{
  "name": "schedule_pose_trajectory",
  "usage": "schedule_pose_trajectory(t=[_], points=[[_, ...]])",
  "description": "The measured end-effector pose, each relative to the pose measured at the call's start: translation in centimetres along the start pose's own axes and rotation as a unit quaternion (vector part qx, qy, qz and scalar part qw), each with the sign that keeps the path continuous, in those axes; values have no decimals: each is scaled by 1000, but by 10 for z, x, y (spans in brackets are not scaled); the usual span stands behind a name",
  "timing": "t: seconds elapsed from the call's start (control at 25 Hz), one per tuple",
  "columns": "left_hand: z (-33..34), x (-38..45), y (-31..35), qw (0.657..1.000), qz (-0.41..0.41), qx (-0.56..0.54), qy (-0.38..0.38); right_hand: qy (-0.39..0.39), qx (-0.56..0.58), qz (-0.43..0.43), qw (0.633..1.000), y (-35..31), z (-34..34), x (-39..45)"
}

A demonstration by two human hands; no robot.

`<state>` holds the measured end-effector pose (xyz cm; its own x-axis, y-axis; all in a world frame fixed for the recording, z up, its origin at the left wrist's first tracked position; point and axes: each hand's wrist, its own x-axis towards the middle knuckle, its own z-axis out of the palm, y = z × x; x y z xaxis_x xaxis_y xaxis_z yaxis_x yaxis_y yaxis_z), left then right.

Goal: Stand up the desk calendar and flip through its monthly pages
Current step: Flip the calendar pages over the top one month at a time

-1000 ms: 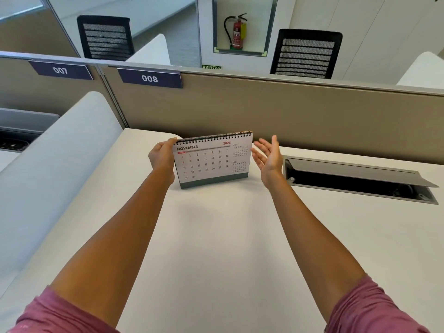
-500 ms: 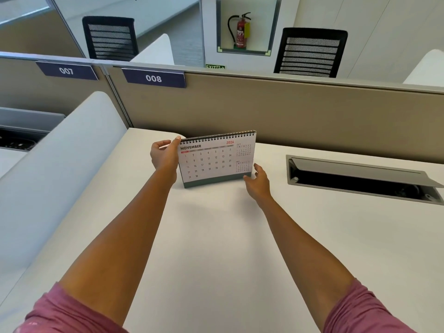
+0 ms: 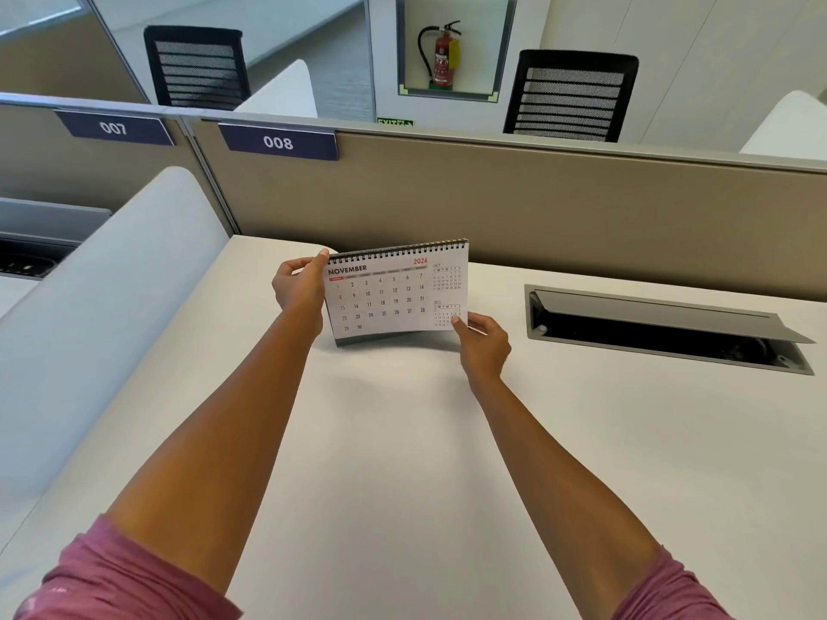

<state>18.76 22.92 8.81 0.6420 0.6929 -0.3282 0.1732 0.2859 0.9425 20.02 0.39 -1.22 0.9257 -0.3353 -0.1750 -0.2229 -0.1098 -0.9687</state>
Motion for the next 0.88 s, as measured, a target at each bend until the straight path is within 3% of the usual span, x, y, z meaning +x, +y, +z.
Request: schedule_pose_trajectory(t=[0.16, 0.64, 0.88], points=[[-3, -1, 1, 1000, -12, 8, -9, 43, 31, 8, 999, -4, -4, 4], [-5, -1, 1, 1000, 3, -11, -18, 32, -25, -25, 999, -8, -8, 0], [-4, -4, -1, 999, 16, -26, -24, 0, 30, -14, 999, -14, -12, -5]])
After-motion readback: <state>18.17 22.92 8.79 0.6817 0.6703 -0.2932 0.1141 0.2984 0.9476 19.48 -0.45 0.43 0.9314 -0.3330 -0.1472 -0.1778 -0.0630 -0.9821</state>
